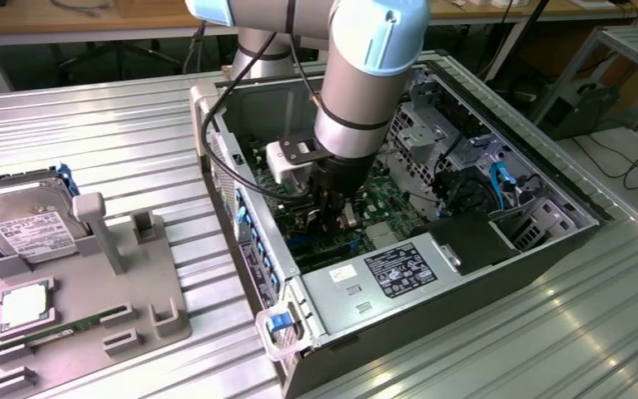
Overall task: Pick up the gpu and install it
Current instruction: 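Insert the gpu into the slot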
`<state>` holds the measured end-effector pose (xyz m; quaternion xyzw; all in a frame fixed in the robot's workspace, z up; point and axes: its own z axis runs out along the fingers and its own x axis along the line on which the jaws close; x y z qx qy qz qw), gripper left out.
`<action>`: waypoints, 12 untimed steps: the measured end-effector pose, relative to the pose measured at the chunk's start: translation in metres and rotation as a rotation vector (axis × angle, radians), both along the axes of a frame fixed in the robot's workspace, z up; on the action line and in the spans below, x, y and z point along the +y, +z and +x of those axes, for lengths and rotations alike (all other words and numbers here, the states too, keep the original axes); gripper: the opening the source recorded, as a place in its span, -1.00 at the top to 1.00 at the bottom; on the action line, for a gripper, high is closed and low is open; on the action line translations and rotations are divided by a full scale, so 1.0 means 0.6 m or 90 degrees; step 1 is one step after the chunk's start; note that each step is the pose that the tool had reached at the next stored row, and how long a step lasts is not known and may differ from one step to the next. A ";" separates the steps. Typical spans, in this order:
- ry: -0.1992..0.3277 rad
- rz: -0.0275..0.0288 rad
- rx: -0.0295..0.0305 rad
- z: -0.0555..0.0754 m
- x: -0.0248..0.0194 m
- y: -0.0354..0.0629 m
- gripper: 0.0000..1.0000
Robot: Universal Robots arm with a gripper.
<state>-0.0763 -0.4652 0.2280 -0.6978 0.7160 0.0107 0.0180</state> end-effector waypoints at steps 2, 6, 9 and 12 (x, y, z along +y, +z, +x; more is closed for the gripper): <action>0.000 0.0004 -0.0001 0.000 0.0002 -0.001 0.44; 0.000 0.0017 -0.0009 0.001 0.0009 0.006 0.44; 0.000 0.0003 -0.0006 0.000 0.0004 0.011 0.44; 0.000 -0.0010 -0.0005 0.000 0.0011 0.013 0.44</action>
